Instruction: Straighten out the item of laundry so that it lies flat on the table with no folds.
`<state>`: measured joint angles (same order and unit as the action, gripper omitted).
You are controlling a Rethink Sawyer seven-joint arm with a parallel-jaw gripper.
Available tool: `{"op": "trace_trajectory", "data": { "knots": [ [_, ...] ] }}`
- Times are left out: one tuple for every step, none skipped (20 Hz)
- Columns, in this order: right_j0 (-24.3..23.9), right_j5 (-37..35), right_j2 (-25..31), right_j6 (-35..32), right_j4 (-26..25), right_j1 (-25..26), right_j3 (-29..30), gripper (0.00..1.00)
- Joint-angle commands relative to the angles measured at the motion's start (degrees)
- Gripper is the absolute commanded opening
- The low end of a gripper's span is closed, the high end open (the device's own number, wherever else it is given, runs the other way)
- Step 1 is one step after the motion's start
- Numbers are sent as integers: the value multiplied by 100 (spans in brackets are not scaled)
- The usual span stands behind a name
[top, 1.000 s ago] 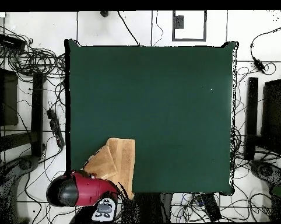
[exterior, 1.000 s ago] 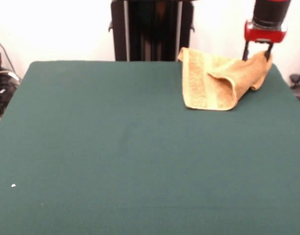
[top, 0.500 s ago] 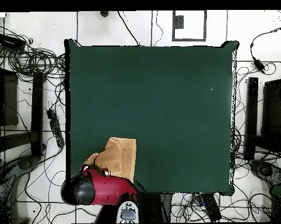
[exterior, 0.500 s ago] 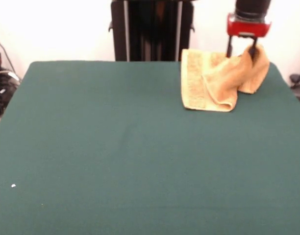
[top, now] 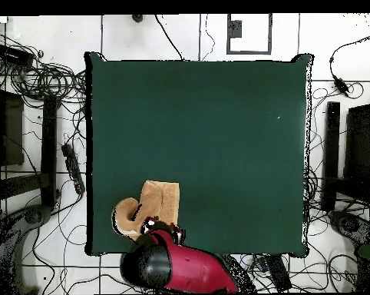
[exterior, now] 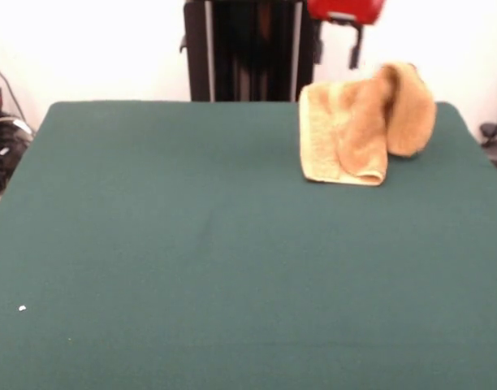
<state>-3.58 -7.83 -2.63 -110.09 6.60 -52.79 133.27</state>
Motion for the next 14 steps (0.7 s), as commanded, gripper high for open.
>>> {"op": "trace_trajectory", "data": {
  "knots": [
    [-558,454,365,-1103,-132,-9,1170,100],
    [-665,606,450,-1161,-134,65,1252,100],
    [-700,754,490,-1233,-139,129,1307,100],
    [-680,832,500,-1328,-93,159,1351,100],
    [-660,911,511,-1422,-48,190,1395,100],
    [-609,962,505,-1515,14,202,1425,100],
    [-564,982,527,-1596,88,208,1452,100],
    [-511,994,549,-1659,159,207,1473,100],
    [-441,992,543,-1707,227,208,1474,100],
    [-359,987,511,-1744,292,209,1467,100],
    [-283,971,459,-1754,346,219,1450,100],
    [-256,987,450,-1775,389,252,1451,100],
    [-287,1061,481,-1816,416,332,1468,100],
    [-386,1201,575,-1859,400,463,1493,100]
  ]
}}
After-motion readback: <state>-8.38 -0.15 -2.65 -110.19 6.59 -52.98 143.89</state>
